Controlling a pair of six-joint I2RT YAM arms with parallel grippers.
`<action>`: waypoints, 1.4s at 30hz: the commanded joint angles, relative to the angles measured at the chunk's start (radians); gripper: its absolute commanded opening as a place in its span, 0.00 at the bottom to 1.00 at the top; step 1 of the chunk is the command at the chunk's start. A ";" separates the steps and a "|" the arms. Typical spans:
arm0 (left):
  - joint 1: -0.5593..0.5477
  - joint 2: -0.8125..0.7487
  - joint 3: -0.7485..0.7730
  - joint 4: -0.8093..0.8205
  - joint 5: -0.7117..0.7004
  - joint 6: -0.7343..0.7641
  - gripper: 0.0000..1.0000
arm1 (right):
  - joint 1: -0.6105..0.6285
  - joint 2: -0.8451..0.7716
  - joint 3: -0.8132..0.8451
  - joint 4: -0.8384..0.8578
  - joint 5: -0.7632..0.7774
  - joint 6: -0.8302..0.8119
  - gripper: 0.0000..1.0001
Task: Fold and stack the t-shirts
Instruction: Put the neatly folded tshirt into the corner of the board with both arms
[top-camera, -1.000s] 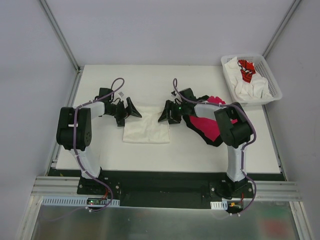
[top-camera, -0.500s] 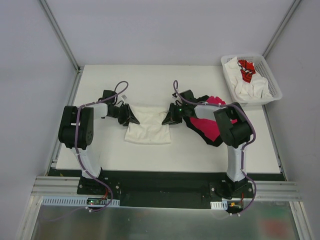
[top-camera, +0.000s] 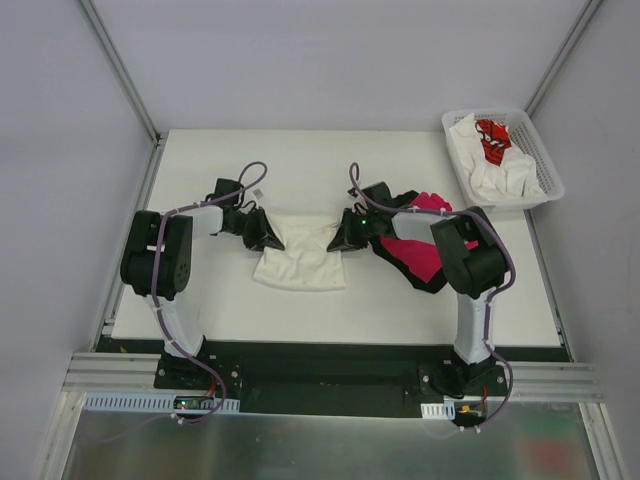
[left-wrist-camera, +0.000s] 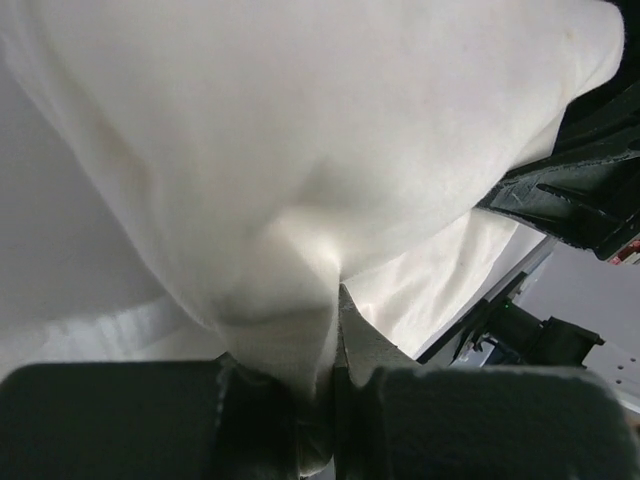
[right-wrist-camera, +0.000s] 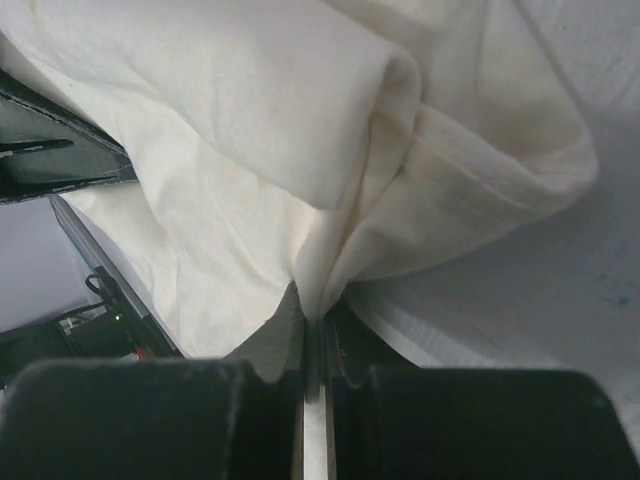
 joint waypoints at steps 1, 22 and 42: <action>-0.076 0.012 0.078 -0.003 -0.019 0.003 0.00 | -0.009 -0.084 -0.030 -0.010 0.021 -0.025 0.01; -0.244 0.024 0.339 0.001 -0.076 -0.058 0.00 | -0.085 -0.341 -0.067 -0.143 0.093 -0.071 0.01; -0.256 0.089 0.679 -0.094 -0.018 -0.075 0.00 | -0.160 -0.549 -0.089 -0.274 0.195 -0.120 0.01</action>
